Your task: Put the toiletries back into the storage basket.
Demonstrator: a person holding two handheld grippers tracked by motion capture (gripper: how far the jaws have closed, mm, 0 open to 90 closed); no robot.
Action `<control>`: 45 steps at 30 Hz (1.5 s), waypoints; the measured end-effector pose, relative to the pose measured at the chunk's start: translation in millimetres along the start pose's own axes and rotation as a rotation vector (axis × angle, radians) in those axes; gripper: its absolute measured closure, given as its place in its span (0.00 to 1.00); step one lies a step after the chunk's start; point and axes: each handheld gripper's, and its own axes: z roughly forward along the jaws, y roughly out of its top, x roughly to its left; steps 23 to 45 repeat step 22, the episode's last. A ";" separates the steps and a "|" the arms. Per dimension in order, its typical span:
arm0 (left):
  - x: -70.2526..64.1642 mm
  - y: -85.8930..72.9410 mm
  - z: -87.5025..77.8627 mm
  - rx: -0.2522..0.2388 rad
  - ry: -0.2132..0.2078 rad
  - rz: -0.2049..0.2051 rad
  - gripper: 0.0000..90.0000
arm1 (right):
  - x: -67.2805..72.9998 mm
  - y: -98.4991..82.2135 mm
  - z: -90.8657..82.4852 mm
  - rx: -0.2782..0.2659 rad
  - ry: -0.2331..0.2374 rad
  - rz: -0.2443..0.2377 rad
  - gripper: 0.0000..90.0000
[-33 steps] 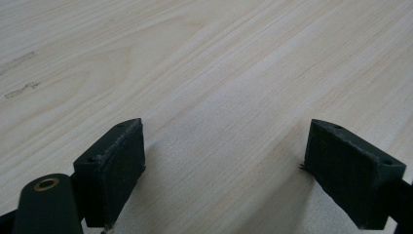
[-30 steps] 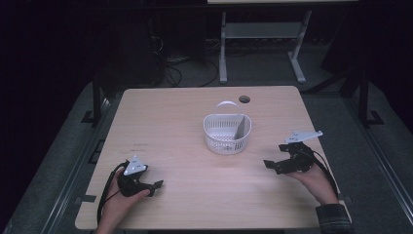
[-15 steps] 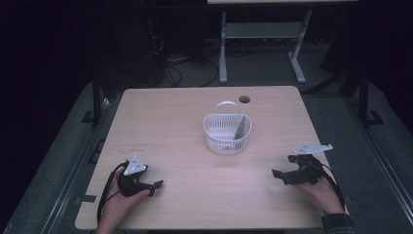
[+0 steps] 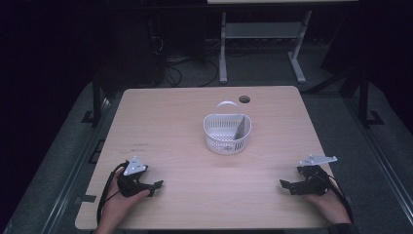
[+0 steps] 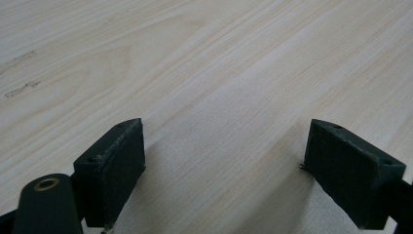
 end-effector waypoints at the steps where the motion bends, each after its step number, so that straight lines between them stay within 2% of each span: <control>1: 0.0 0.0 0.0 0.000 0.000 0.000 0.15 | 0.0 -1.0 -0.1 -0.009 -0.002 -0.001 0.11; 9: 0.0 0.0 0.0 0.000 0.000 0.000 0.15 | 4.2 -9.8 1.2 -0.052 -0.073 -0.034 0.10; 13: -0.1 0.0 0.0 0.000 0.000 0.000 0.15 | 3.9 -13.3 1.4 -0.079 -0.074 -0.036 0.10; 45: -0.1 0.0 0.0 0.000 0.000 0.000 0.15 | 3.7 -13.1 1.7 -0.078 -0.078 -0.032 0.08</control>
